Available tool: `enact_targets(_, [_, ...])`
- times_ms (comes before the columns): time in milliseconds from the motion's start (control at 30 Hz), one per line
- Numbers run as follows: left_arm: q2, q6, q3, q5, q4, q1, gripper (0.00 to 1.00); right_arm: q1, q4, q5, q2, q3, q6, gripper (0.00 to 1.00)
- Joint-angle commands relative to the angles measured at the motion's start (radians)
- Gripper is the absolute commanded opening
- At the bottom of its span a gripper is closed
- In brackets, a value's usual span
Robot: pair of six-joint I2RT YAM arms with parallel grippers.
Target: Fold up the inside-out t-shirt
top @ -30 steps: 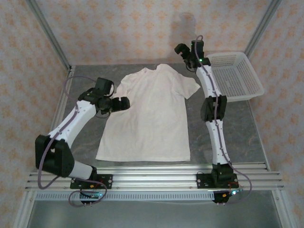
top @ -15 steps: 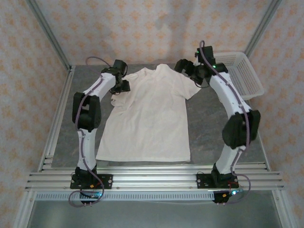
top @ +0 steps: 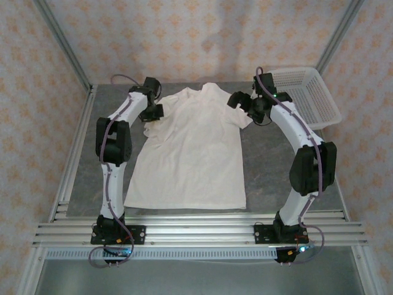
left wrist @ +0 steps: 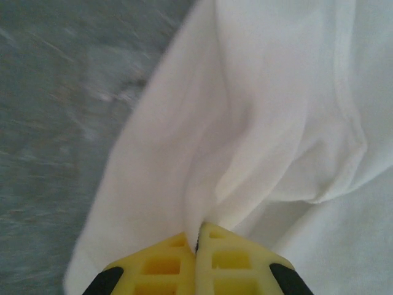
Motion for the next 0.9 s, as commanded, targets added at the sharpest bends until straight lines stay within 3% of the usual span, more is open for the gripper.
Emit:
enact_targets(0, [-0.023, -0.004, 0.173, -0.165, -0.124, 0.070, 0.04, 0.005, 0.011, -0.010, -0.005, 0.005, 0.006, 0.99])
enact_targets(100, [0.096, -0.056, 0.328, -0.152, -0.185, 0.133, 0.08, 0.004, -0.006, -0.012, -0.008, 0.011, 0.001, 0.99])
enact_targets(133, [0.130, -0.069, 0.355, -0.123, -0.176, 0.155, 0.17, 0.003, -0.013, -0.012, -0.012, 0.011, 0.000, 0.99])
enact_targets(200, [0.183, -0.094, 0.417, -0.071, -0.186, 0.189, 0.44, 0.004, -0.030, -0.013, -0.027, 0.011, 0.003, 0.99])
enact_targets(267, [0.190, -0.103, 0.453, -0.023, -0.193, 0.217, 0.59, 0.005, -0.053, 0.003, -0.056, -0.005, 0.005, 0.99])
enact_targets(333, [0.132, -0.110, 0.422, -0.001, -0.175, 0.233, 0.68, 0.007, -0.062, 0.030, -0.104, -0.052, 0.021, 0.99])
enact_targets(433, [-0.042, -0.121, 0.306, 0.099, -0.127, 0.247, 0.71, 0.021, -0.048, 0.061, -0.213, -0.185, 0.065, 0.99])
enact_targets(500, [-0.224, -0.128, 0.137, 0.203, -0.038, 0.227, 0.72, 0.047, -0.044, 0.087, -0.304, -0.293, 0.091, 0.99])
enact_targets(600, [-0.545, -0.084, -0.172, 0.334, 0.123, 0.131, 0.76, 0.092, -0.083, 0.138, -0.465, -0.482, 0.179, 0.99])
enact_targets(700, [-0.782, 0.051, -0.398, 0.400, 0.171, -0.042, 0.76, 0.137, -0.161, 0.166, -0.666, -0.661, 0.300, 0.99])
enact_targets(767, [-0.924, 0.167, -0.546, 0.415, 0.188, -0.202, 0.76, 0.178, -0.225, 0.157, -0.804, -0.758, 0.380, 0.98])
enact_targets(867, [-1.081, 0.301, -0.719, 0.356, 0.190, -0.451, 0.77, 0.245, -0.318, 0.101, -0.936, -0.847, 0.481, 0.87])
